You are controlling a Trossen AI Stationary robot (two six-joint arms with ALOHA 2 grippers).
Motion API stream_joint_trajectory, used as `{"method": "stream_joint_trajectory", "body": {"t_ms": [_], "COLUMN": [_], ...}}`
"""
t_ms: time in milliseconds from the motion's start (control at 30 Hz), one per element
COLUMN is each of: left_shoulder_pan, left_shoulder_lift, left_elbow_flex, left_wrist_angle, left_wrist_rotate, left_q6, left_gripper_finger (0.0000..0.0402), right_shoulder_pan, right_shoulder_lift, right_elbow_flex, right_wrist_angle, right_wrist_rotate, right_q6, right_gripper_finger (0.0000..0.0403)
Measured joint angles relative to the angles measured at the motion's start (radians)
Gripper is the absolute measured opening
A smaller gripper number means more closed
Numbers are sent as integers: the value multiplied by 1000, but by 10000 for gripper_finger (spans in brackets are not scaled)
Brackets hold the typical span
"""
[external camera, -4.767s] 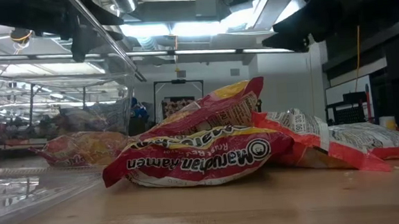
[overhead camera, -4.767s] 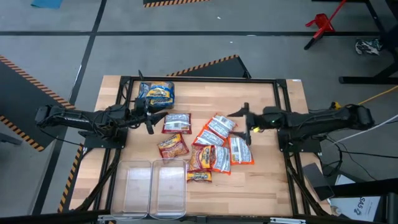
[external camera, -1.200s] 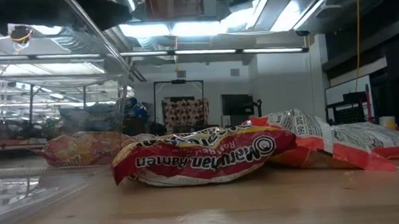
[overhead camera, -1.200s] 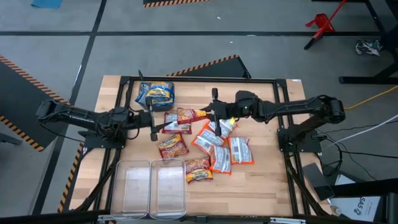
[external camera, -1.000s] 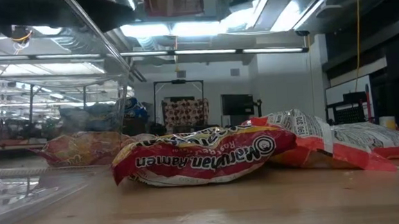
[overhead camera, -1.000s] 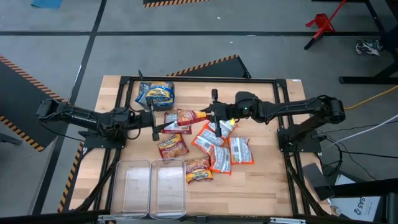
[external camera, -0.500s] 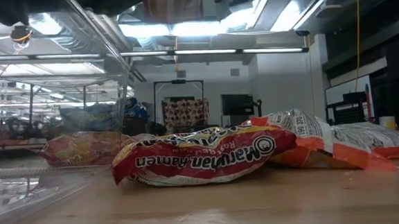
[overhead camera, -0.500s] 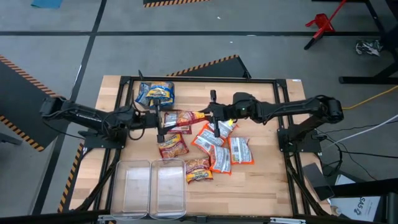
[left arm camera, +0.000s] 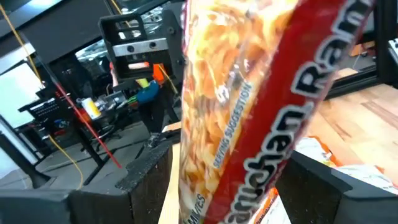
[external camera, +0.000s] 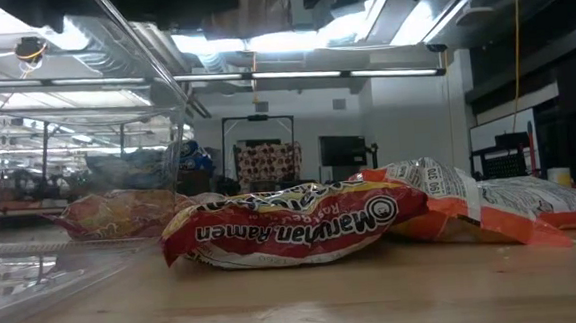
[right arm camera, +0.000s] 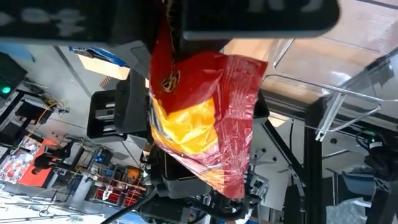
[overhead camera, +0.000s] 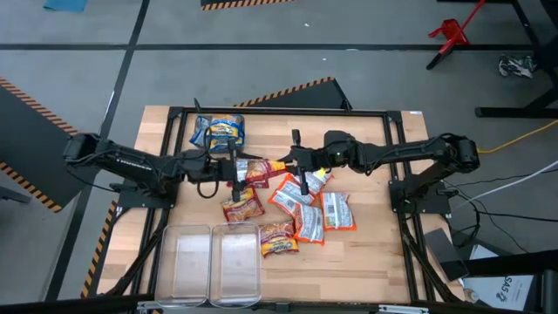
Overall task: Sort Maruchan noodles
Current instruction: Put the red noodle pack into the left transparent bin
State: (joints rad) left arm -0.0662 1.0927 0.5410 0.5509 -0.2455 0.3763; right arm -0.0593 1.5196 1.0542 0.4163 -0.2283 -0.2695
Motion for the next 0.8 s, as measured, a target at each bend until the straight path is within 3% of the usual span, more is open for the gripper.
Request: {"method": "stream_joint_trajectory", "body": {"t_ms": [500,667,800], "left_shoulder_pan": [0,0,0], "left_shoulder_lift": [2,2,2], "left_elbow_flex": [25,25,25], "left_wrist_angle": [-4,-7,-6], "left_wrist_rotate": [5,4,-3], "left_q6": [0,0,-2], "left_gripper_finger": [255,222,179], "right_shoulder_pan": [-1,-1,0], "right_shoulder_lift": [-1,-1,-1], "right_elbow_flex": [0,0,0], "right_wrist_angle": [6,5,1], "right_wrist_rotate": [0,4,18], "right_q6": [7,6,7], "right_gripper_finger": [3,11,49]}}
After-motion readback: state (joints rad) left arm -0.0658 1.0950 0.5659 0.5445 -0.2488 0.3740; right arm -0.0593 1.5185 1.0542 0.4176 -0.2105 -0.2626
